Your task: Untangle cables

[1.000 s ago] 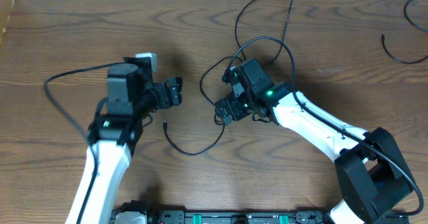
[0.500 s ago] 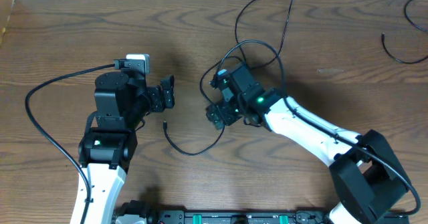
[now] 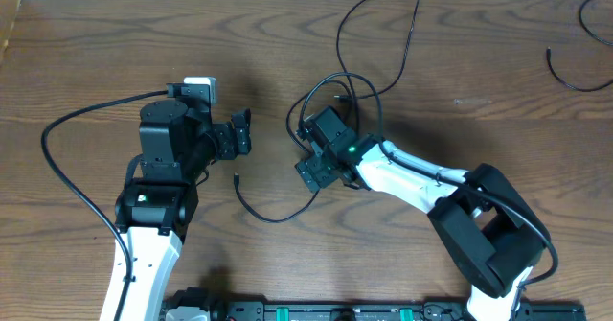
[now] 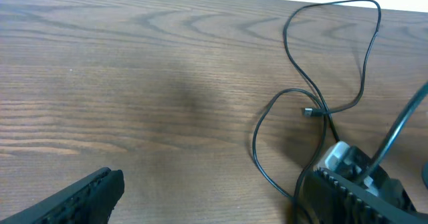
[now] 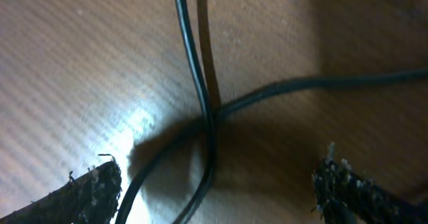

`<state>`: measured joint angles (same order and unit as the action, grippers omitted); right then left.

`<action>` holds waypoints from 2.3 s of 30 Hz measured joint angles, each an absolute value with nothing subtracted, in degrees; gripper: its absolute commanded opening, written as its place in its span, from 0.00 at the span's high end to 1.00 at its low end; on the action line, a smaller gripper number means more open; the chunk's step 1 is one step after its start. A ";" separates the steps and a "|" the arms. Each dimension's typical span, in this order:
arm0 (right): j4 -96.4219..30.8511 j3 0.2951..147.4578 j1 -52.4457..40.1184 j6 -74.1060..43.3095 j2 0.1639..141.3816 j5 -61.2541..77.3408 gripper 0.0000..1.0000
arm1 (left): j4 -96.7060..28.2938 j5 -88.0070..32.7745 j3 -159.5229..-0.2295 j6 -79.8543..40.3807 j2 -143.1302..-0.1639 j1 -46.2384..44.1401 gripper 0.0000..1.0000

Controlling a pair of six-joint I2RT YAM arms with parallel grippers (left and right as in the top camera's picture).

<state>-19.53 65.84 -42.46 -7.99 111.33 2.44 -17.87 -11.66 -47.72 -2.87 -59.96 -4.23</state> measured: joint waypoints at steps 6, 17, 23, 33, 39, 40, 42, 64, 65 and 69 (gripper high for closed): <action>-17.52 68.03 -42.46 -7.29 113.97 0.56 0.19 | -17.87 -11.66 -47.72 -2.87 -59.96 -4.23 0.09; -16.86 69.04 -42.26 -7.01 115.24 -2.83 0.96 | -17.87 -11.64 -47.72 -2.74 -59.96 -4.23 0.09; -17.21 69.21 -40.93 -7.42 115.24 -2.98 0.99 | -17.87 -11.66 -47.72 -2.72 -60.01 -4.23 0.09; -10.87 68.90 -26.85 -7.42 116.38 -3.29 0.99 | -17.87 -11.66 -47.72 -2.72 -60.01 -4.23 0.09; -4.75 68.40 -19.09 -7.44 117.64 -3.25 0.99 | -17.87 -11.66 -47.72 -2.72 -60.01 -4.23 0.09; -4.19 68.40 -17.98 -7.60 117.75 -3.25 0.99 | -17.87 -11.66 -47.72 -2.72 -60.01 -4.23 0.09; -3.57 68.23 -16.14 -8.38 117.84 -3.27 0.99 | -17.87 -11.66 -47.72 -2.74 -60.01 -4.23 0.09; -3.70 68.12 7.51 -18.63 118.10 -7.29 0.99 | -17.87 -11.64 -47.72 -2.72 -60.01 -4.23 0.09; -3.81 68.16 7.97 -18.74 118.10 -7.35 0.99 | -17.87 -11.66 -47.72 -2.72 -60.01 -4.23 0.09; -3.79 68.16 8.86 -19.35 118.06 -7.33 0.99 | -17.87 -11.66 -47.72 -2.72 -60.01 -4.23 0.09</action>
<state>-3.79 68.16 8.86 -19.35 118.06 -7.33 -17.87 -11.66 -47.72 -2.72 -60.01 -4.23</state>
